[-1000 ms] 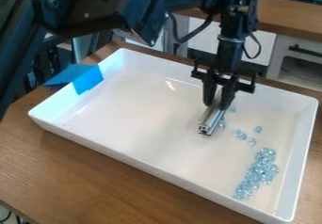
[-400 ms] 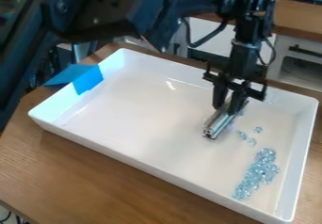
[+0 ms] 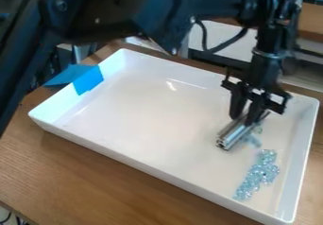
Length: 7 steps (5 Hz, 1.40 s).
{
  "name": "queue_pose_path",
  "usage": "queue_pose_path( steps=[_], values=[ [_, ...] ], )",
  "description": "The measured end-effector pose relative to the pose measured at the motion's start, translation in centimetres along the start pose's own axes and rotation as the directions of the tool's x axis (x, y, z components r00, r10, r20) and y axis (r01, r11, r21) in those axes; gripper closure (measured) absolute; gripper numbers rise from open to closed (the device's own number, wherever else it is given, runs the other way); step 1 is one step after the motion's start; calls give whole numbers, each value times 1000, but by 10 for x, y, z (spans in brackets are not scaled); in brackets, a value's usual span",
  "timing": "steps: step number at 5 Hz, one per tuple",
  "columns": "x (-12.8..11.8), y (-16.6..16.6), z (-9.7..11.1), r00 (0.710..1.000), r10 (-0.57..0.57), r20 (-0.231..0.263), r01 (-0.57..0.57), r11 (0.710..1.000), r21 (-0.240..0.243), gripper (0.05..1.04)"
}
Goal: Sweep into pile
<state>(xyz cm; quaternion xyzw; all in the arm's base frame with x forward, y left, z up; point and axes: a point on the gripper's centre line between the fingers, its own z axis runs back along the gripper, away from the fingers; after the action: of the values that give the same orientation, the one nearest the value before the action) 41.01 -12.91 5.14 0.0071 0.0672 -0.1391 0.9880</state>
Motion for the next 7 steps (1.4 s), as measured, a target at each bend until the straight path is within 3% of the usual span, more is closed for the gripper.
queue_pose_path(
  steps=[2,3,4,5,6,7],
  values=[
    [-30,-39,-5,990,-138,13,137,990,31,756],
    [-39,-44,-6,986,-164,17,163,986,33,756],
    [-40,-39,-3,989,-150,8,150,989,-5,756],
    [-40,-11,4,995,-98,-18,96,993,-68,756],
    [-49,34,33,999,-37,-3,36,985,-170,755],
    [-64,71,70,998,7,60,7,971,-240,756]
  ],
)
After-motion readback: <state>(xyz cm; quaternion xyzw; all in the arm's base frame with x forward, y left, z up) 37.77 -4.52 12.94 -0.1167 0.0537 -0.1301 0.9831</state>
